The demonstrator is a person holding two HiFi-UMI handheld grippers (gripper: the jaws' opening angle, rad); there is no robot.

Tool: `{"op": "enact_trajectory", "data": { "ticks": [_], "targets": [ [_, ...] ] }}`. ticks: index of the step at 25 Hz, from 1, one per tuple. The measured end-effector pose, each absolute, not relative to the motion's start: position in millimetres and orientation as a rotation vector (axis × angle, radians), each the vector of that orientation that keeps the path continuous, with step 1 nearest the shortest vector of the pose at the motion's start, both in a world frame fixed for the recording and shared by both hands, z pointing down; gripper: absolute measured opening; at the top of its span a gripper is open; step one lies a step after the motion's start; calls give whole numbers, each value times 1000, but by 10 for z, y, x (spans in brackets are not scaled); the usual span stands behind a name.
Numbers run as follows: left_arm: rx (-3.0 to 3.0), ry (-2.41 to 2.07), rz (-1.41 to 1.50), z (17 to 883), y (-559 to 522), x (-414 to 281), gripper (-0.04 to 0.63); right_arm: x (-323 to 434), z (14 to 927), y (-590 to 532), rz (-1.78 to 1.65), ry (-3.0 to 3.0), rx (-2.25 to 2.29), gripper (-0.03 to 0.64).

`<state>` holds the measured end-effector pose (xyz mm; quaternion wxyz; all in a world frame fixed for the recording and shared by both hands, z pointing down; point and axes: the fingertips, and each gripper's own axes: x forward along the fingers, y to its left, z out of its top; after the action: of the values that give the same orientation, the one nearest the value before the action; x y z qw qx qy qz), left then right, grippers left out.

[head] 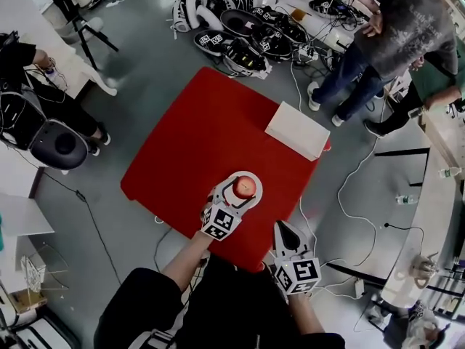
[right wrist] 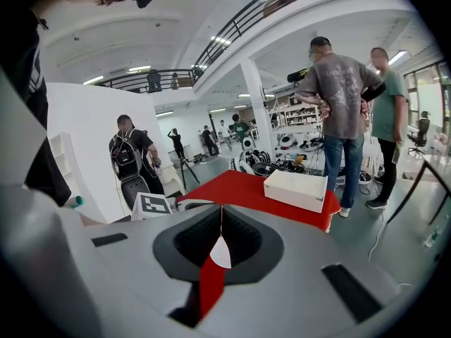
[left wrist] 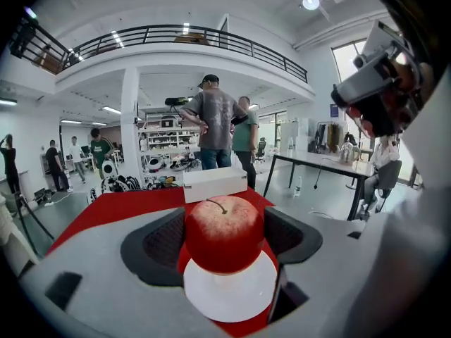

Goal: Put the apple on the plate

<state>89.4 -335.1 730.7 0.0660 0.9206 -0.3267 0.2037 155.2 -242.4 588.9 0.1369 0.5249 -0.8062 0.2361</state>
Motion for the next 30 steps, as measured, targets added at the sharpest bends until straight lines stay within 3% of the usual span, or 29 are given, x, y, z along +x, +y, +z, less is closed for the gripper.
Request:
{"op": "enact_trajectory", "data": {
  "ticks": [15,30],
  "targets": [
    [2696,-962,717,8155,-3403,982,345,1783,5989,-2306,705,-2250,1559,11],
    [2690,-900,707,8247,-3350,1003,367,1784,5995,-2169,704,-2234,1572,11]
  ]
}}
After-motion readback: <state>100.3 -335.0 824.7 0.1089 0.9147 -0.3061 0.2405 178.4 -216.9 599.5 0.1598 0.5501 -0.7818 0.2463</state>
